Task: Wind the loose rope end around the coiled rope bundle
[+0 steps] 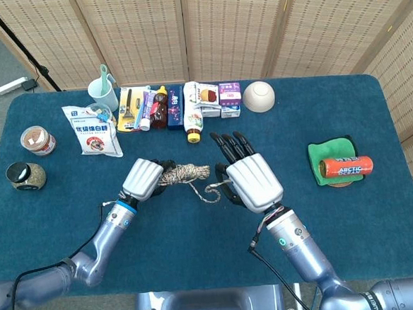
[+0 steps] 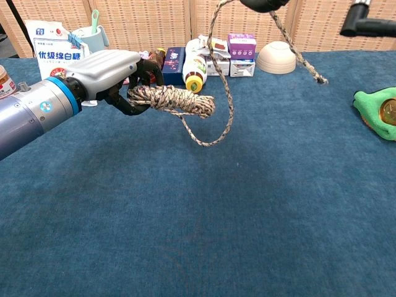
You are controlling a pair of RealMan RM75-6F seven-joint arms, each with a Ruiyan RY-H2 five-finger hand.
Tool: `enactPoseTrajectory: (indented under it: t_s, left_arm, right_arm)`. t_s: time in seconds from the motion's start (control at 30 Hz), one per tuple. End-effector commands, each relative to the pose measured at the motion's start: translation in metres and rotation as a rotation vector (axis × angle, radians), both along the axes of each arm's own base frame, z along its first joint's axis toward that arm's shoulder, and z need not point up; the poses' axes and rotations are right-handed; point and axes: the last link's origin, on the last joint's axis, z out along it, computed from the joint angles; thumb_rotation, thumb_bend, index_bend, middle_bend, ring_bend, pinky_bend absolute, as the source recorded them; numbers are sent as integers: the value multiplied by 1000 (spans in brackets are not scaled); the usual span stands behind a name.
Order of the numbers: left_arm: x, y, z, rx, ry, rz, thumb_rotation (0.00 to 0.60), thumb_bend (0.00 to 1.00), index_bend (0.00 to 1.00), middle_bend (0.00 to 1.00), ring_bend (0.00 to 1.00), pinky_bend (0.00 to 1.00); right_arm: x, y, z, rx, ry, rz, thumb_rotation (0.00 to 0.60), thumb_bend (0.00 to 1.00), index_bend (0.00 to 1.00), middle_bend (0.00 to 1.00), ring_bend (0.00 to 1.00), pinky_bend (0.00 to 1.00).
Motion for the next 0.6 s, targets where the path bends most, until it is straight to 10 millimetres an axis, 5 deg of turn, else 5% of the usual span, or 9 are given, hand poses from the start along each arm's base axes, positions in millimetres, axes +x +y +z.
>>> enactPoseTrajectory:
  t_s: [0.03, 0.43, 0.6]
  left_arm:
    - [2, -2, -3, -7, 2, -17, 600, 541, 683, 595, 582, 741]
    - [7, -16, -16, -56, 11, -111, 600, 542, 699, 600, 584, 741]
    - [9, -24, -20, -81, 1, -164, 600, 541, 712, 612, 583, 741]
  right_arm:
    - [11, -3, 8, -14, -11, 6, 600, 486, 645, 0, 0, 0]
    - [71, -49, 42, -32, -174, -65, 600, 485, 646, 0, 0, 0]
    - [78, -65, 43, -53, -193, -102, 600, 485, 655, 0, 0, 0]
